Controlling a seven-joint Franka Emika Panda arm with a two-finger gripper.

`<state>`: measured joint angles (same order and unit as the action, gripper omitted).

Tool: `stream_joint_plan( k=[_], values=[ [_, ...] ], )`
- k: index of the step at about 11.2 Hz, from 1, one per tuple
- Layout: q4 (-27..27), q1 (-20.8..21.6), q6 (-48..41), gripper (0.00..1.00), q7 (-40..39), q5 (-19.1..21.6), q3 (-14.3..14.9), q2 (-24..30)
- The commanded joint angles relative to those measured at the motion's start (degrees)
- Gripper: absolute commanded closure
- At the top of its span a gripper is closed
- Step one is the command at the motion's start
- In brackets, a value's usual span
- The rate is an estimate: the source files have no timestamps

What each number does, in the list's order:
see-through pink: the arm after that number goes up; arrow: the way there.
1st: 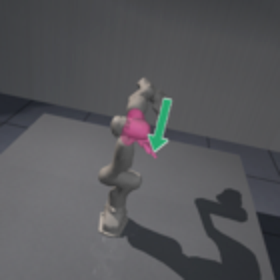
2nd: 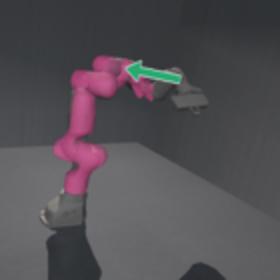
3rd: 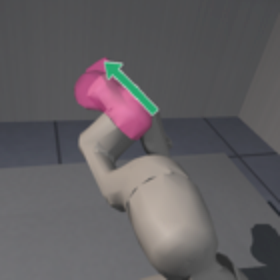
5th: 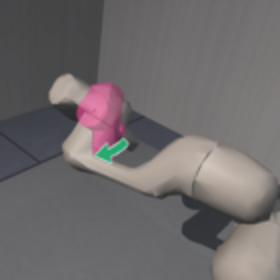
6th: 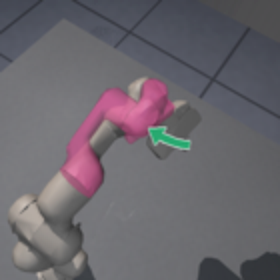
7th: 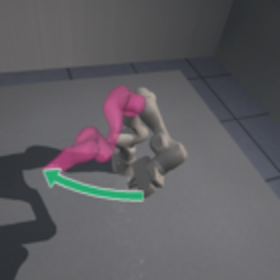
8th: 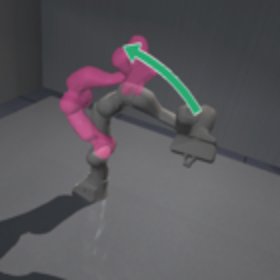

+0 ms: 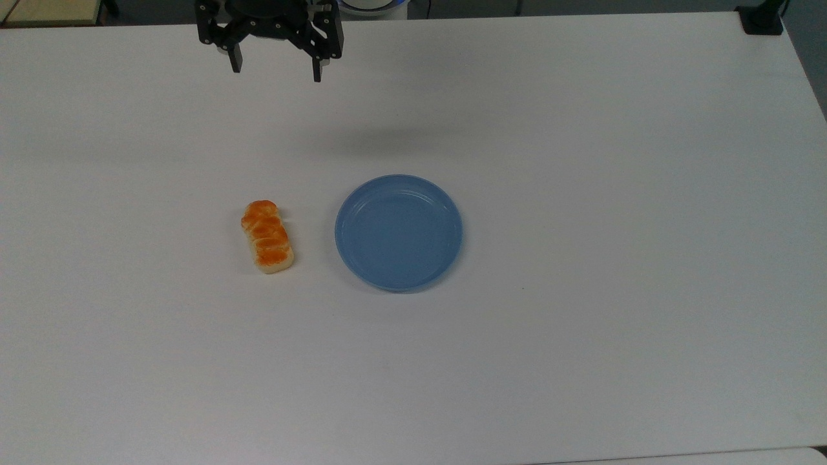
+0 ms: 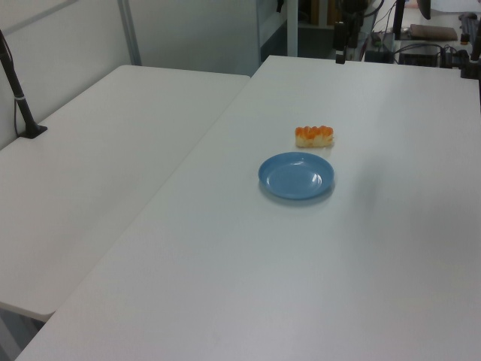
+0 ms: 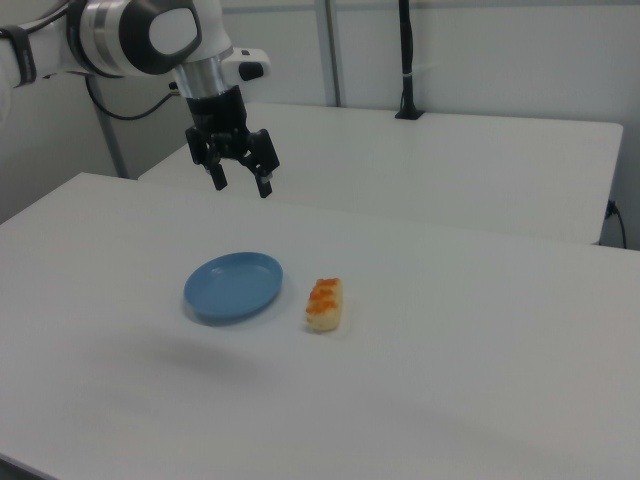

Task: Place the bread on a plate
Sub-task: 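Move the open gripper down over the orange-topped bread roll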

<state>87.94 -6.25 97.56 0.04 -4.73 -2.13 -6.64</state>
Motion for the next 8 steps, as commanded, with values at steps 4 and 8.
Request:
stream_joint_plan(
  k=[4, 8],
  values=[
    [1.7, -1.9, 11.2, 0.0, -2.0, 1.1, 0.5, -6.6],
    [1.4, -1.7, 17.5, 0.0, -3.5, 0.2, 0.4, -15.2]
  ],
)
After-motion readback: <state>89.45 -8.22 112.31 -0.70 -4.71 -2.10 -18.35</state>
